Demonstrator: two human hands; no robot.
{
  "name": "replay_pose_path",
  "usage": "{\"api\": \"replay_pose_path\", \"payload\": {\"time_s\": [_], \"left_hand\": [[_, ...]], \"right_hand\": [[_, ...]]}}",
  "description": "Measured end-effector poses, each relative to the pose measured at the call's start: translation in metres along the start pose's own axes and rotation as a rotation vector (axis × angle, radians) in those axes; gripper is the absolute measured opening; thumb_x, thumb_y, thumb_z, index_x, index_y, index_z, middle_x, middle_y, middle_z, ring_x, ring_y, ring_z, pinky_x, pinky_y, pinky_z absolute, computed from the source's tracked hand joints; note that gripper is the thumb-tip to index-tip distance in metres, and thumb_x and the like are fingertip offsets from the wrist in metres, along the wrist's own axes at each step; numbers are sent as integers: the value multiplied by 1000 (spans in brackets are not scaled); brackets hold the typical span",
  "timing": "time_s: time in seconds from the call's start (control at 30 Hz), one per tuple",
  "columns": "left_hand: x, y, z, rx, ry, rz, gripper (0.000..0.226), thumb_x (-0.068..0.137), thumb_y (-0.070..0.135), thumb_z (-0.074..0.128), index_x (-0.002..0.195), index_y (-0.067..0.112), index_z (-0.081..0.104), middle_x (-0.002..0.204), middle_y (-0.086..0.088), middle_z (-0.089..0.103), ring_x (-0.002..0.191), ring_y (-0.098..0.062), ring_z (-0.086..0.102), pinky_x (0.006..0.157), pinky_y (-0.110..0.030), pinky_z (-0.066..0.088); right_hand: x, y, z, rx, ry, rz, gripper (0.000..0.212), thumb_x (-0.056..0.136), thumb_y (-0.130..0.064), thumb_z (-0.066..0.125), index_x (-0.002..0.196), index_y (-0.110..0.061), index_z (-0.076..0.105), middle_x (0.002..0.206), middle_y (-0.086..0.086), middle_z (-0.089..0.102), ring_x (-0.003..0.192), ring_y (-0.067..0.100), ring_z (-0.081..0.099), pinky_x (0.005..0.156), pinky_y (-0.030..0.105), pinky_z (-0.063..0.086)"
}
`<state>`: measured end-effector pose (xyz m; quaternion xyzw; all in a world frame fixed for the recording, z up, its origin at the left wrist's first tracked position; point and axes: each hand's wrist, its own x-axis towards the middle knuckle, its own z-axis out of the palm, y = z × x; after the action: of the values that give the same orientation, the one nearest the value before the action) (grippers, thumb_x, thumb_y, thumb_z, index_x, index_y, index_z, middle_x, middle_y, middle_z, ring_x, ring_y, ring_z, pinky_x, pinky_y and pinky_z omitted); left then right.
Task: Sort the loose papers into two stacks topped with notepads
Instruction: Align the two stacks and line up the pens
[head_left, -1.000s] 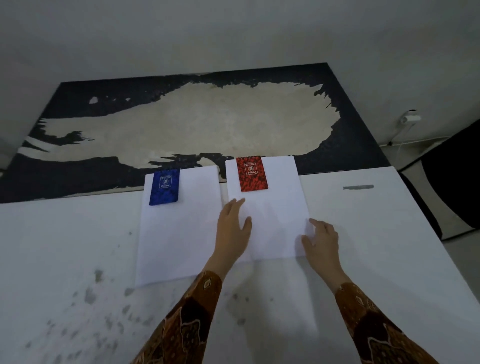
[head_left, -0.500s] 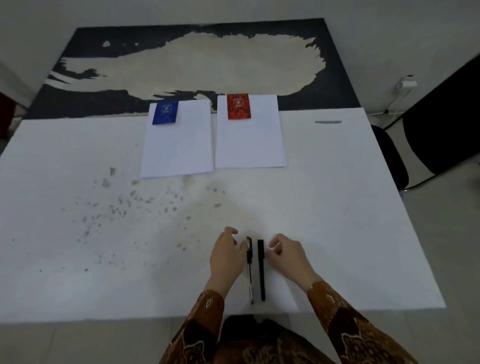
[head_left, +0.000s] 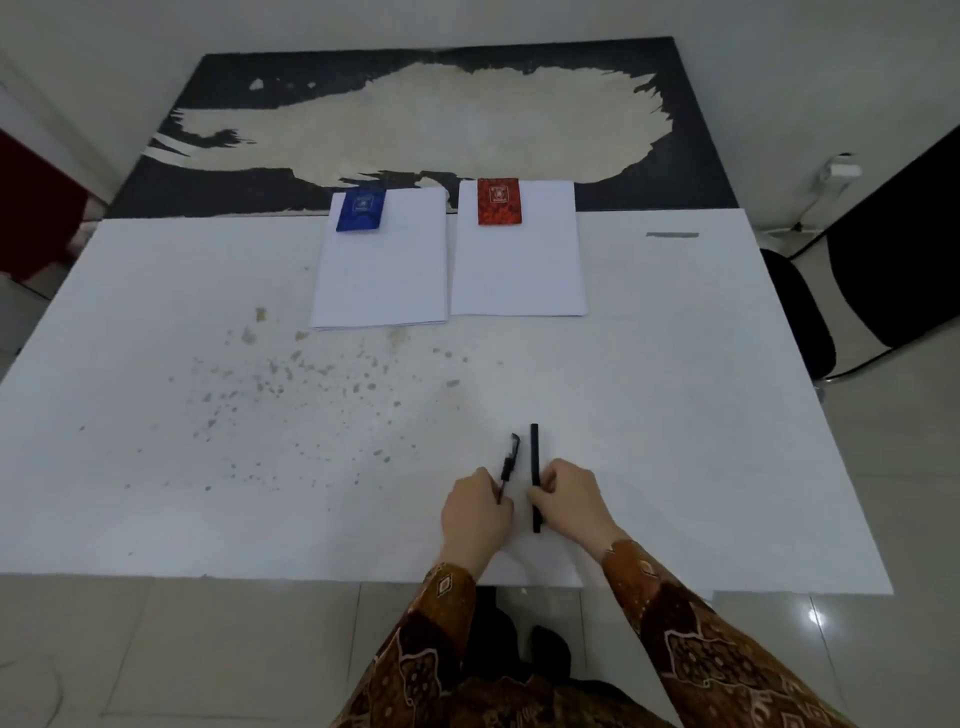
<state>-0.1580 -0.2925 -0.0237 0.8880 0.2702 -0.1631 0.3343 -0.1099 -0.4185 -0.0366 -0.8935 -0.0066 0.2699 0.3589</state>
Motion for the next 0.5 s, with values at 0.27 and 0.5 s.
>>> {"api": "replay_pose_path", "payload": {"time_s": [0.27,0.5], "left_hand": [[71,-9,-69,-359,37,25,4,88,11,60,87,8,58,77,-8,63,60,-17,58,43,-14,45],[191,10,-155,-292,228,120,7,89,13,62,86,10,56,72,-3,61,59,-14,58,44,-11,40]], "right_hand": [[123,-61,-53,294,195,23,10,84,-11,64,82,-13,54,82,7,61,77,32,66,64,34,54],[238,-125,-97,91,325,-15,10,86,-14,62,90,-7,55,82,7,62,74,23,61,63,29,49]]}}
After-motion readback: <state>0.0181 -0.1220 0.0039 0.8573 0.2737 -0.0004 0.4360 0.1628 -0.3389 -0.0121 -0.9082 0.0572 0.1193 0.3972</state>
